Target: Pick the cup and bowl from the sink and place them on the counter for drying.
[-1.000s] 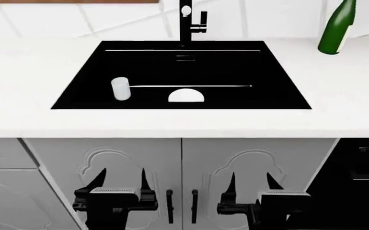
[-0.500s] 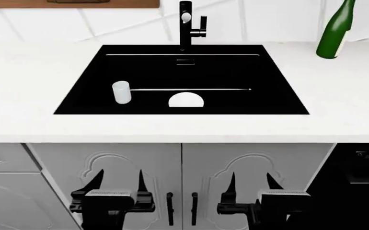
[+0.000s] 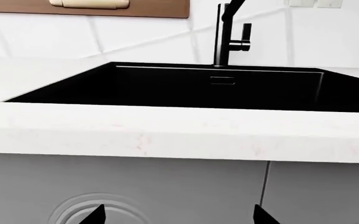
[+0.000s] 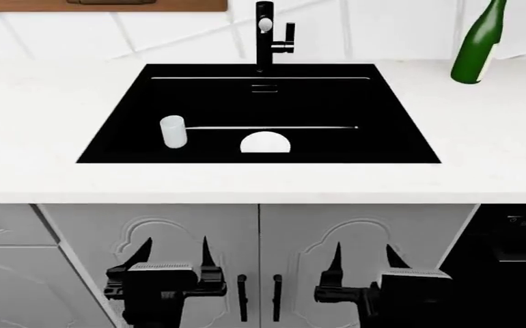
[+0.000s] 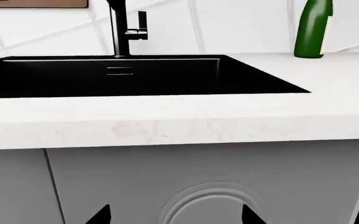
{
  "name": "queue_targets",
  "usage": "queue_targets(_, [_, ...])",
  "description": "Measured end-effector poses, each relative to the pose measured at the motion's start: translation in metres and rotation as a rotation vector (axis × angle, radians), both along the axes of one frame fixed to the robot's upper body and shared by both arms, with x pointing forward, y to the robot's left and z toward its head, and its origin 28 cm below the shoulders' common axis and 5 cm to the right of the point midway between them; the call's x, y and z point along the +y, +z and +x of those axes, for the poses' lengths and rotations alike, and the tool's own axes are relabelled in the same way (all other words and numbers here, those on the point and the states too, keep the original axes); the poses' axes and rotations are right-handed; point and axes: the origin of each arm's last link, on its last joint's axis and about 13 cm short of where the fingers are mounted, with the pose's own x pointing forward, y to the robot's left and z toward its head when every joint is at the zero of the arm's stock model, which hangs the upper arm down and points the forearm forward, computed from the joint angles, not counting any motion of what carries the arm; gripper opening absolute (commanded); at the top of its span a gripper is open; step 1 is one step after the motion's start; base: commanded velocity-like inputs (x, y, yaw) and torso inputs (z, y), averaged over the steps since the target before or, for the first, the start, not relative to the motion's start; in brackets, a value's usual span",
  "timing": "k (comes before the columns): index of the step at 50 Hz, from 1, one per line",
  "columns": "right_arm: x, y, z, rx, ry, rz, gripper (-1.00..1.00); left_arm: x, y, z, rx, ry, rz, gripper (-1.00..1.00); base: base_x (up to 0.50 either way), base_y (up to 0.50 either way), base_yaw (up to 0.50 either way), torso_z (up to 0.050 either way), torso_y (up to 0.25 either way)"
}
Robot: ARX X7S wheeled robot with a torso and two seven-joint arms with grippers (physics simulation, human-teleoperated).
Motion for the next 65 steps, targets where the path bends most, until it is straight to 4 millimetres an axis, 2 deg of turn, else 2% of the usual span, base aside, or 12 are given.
queue_targets(5, [-0.010,0.025,0.006,-0.018,0.005,0.013,1.00,0.003,0.016,0.005,0.005,-0.005,-0.003,1.00,0.00,0.00,0.00,0.000,0.000])
queue_targets(11, [-0.025,0.064,0.012,-0.031,0.038,0.015,1.00,0.011,0.044,0.014,-0.001,-0.017,0.007,1.00,0.00,0.00,0.00,0.000,0.000])
queue_targets(24, [-0.062,0.163,0.029,-0.001,0.197,0.042,1.00,0.047,0.114,0.038,0.043,-0.078,0.019,1.00,0.00,0.00,0.00,0.000,0.000])
queue_targets(34, [-0.075,0.211,0.033,0.086,0.321,0.072,1.00,0.061,0.161,0.049,0.080,-0.143,0.070,1.00,0.00,0.00,0.00,0.000,0.000])
queue_targets(40, [-0.080,0.225,0.029,0.118,0.343,0.084,1.00,0.067,0.177,0.051,0.108,-0.164,0.082,1.00,0.05,0.00,0.00,0.000,0.000])
queue_targets(48, [-0.083,0.229,0.024,0.123,0.352,0.109,1.00,0.074,0.191,0.050,0.130,-0.173,0.095,1.00,0.33,0.00,0.00,0.000,0.000])
queue_targets(65, [-0.086,0.230,0.019,0.146,0.311,0.058,1.00,0.079,0.196,0.049,0.161,-0.176,0.102,1.00,0.34,0.00,0.00,0.000,0.000])
